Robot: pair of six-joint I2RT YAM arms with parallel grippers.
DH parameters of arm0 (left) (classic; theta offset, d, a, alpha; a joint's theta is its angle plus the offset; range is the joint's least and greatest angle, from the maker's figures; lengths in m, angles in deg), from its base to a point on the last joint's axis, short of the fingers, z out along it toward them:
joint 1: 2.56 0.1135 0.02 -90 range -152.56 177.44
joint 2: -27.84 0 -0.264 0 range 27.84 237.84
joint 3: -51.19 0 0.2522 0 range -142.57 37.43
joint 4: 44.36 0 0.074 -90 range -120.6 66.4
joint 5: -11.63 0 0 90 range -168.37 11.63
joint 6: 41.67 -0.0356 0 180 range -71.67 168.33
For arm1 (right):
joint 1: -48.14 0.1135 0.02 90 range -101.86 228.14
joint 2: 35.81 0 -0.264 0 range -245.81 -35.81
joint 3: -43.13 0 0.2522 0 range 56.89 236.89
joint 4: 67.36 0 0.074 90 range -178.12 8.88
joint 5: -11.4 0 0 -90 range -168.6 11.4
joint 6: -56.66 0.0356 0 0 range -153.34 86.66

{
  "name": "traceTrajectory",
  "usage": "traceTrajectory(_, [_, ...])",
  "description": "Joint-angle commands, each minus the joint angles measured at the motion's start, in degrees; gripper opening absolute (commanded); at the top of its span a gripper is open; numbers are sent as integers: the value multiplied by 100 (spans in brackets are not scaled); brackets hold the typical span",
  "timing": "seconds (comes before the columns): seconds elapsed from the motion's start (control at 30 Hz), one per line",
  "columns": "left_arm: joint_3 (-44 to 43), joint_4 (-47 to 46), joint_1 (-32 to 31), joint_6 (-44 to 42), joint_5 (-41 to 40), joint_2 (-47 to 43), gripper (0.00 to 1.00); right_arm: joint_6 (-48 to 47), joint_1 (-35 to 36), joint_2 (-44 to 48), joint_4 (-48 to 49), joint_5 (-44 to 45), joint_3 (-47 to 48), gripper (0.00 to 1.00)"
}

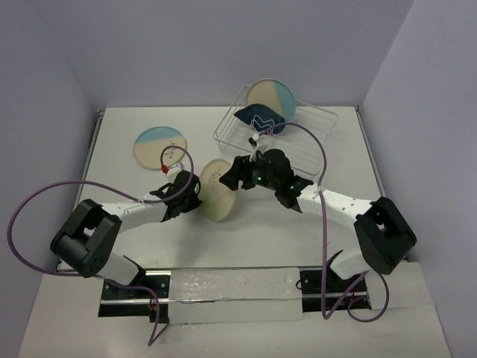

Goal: Load the plates into the dish rack

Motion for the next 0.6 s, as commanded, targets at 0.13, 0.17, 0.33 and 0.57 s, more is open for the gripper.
traceTrajectory(0.13, [207,173,-194,134,705,62,0,103,346,-764,-437,314,459,72])
traceTrajectory(0.17, [197,163,-199,129,719,80,0,112,360,-796,-420,286,468,70])
traceTrajectory(0.33, [194,118,-204,147,736,132,0,40,485,-742,-530,790,521,37])
traceTrajectory(0.57, [89,264,-208,141,574,-131,0,-356,518,-330,-634,1388,525,0])
